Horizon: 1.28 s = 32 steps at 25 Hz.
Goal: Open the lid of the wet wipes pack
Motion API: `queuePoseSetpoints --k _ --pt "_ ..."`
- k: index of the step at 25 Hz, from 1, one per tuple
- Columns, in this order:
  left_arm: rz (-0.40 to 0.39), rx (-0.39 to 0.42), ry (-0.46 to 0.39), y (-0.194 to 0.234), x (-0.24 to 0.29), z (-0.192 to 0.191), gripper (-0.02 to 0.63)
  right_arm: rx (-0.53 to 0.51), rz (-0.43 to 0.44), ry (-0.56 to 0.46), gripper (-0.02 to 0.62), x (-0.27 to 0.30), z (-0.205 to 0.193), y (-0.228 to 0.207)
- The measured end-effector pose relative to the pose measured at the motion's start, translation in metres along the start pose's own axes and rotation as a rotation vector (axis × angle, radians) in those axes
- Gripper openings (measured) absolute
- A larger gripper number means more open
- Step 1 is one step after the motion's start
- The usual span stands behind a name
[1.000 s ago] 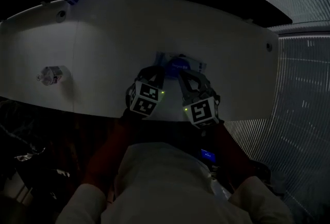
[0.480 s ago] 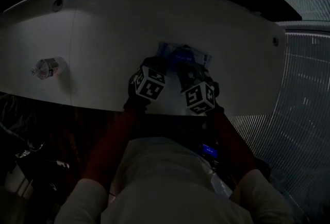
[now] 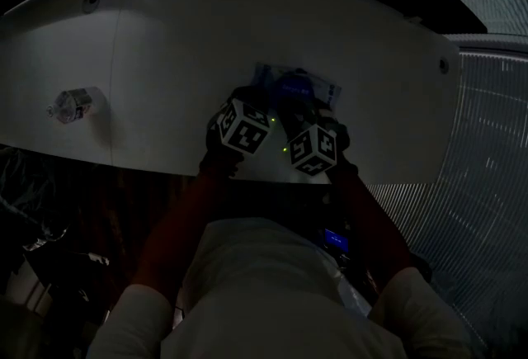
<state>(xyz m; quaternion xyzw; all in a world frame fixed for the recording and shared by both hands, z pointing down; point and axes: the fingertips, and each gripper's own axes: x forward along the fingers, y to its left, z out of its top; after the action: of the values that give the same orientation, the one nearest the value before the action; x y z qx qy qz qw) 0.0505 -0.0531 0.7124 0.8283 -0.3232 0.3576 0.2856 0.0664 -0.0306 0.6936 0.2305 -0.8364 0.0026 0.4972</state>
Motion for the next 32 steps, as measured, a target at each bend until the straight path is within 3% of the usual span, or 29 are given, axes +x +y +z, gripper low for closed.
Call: queuePoseSetpoints --k 11,18,32 --pt "0.01 0.028 0.03 -0.001 0.002 -0.002 0.002 -0.101 -0.018 0.085 0.086 0.014 -0.014 0.009" --pt "0.009 0.083 0.06 -0.001 0.003 -0.003 0.002 -0.086 -0.02 0.107 0.083 0.015 -0.013 0.007" --pt "-0.012 0.14 0.102 -0.003 0.005 -0.004 0.003 -0.052 -0.024 0.052 0.06 0.003 0.0 -0.001"
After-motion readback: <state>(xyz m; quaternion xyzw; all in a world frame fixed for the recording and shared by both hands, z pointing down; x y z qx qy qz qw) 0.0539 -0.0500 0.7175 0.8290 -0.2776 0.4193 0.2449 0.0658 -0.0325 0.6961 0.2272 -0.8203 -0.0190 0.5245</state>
